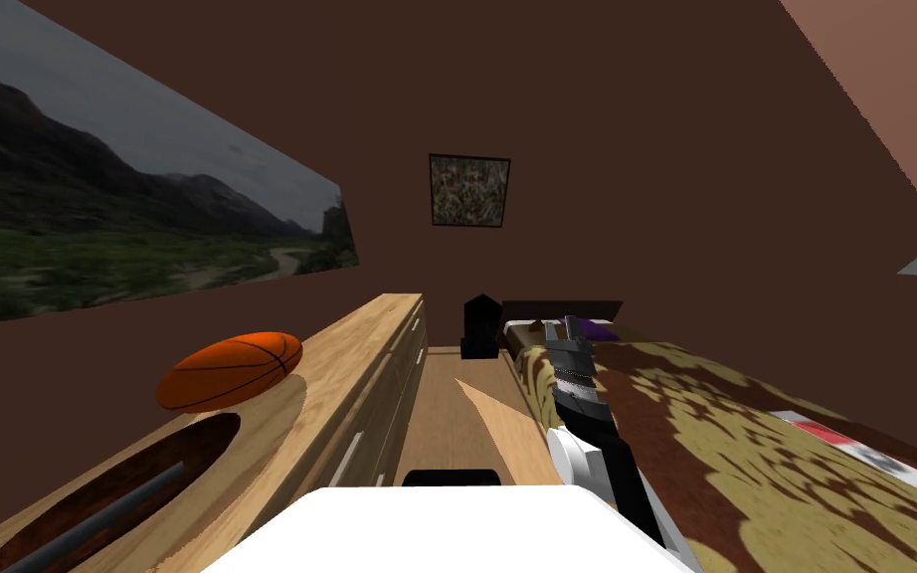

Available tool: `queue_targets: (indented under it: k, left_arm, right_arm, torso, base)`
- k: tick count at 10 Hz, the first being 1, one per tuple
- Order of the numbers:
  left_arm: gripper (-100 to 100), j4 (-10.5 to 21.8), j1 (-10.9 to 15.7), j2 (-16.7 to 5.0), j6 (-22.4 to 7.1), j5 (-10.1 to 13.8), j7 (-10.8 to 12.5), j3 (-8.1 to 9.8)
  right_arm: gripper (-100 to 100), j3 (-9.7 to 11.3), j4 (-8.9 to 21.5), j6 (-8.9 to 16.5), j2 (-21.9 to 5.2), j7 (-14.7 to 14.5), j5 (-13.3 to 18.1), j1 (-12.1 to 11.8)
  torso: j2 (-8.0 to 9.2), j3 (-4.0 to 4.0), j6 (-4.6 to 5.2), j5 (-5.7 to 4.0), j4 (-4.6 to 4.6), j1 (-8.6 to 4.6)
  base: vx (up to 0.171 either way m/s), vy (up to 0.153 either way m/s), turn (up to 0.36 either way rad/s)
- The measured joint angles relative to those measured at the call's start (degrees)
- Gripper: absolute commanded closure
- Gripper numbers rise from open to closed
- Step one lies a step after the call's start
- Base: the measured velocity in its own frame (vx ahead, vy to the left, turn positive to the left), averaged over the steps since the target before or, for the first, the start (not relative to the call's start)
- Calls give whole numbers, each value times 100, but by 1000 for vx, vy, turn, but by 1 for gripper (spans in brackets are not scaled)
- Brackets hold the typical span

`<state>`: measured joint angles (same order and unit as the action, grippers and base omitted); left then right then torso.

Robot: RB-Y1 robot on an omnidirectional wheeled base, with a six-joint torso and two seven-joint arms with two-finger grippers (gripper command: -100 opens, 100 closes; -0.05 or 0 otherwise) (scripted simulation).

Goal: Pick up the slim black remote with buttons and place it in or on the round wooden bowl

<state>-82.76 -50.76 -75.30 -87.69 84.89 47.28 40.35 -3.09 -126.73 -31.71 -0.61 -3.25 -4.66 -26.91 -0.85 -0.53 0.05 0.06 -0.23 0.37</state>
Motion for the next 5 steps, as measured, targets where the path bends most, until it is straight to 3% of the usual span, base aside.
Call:
queue_targets:
  k: [2,5]
  left_arm:
    - [100,18,-330,-5,-1,-28,177,116]
    - [100,237,-661,-136,17,-36,451,125]
  right_arm:
    - [0,0,0,0,0,0,0,-1]
    - [0,0,0,0,0,0,0,0]
  torso:
    - [-17,-9,-4,-1,-4,-1]
    - [-8,-7,-7,-5,-4,-14]
  base:
    - [252,47,13]
    - [195,31,11]
